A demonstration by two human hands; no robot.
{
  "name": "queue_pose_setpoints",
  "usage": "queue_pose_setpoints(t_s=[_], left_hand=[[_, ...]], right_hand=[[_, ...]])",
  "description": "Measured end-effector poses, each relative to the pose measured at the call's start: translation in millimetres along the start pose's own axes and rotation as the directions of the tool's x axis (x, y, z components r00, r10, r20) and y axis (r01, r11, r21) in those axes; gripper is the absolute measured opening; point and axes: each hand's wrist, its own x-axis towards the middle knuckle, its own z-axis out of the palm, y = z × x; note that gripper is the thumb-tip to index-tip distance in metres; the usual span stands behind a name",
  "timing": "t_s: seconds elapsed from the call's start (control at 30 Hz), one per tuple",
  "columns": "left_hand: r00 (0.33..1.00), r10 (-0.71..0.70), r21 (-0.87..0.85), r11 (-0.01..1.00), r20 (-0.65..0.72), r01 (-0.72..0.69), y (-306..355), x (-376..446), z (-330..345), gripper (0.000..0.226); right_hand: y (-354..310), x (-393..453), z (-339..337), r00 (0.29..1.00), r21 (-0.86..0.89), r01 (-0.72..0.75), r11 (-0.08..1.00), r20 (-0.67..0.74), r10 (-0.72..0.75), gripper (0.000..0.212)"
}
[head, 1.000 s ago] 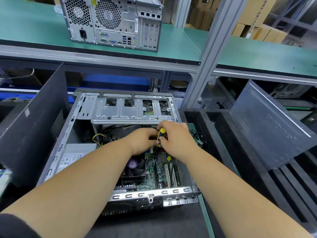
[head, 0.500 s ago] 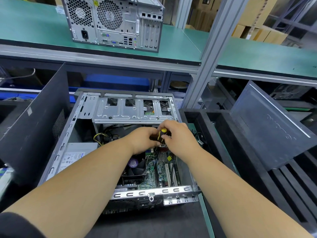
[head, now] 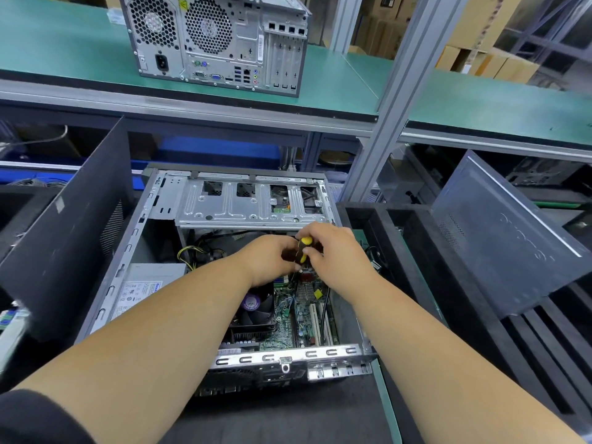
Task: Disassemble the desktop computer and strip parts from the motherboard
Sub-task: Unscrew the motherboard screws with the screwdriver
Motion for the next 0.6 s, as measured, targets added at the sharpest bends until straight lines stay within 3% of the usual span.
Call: queue_pose_setpoints(t_s=[0.1,0.33,0.43,0.6], left_hand=[[1.000,-0.007,0.009,1.000,-0.020,0.007,-1.1,1.3,0.9,0.013],[1.000,0.011,0.080,0.997,-0.029,-0.009,-2.0,1.0,4.5,0.016],[0.999,0.018,0.081,0.997,-0.028,-0.016,-2.5,1.3,4.6,0.020],[1.000,0.008,0.074,0.997,-0.004,-0.008,-2.5,2.9,4.7,0.021]], right_hand=[[0.9,-0.7,-0.9,0.999,0.012,0.023,1.000,0.024,-0.024,0.031],[1.4,1.0,3.6,0.996,-0.056,0.027,0.998,-0.082,-0.032,0.017],[2.0,1.6,3.1,0.998,-0.034,0.025,0.999,-0.062,-0.027,0.013],[3.6,0.3,0.3,0.998,0.011,0.059,0.998,0.001,-0.059,0.031]])
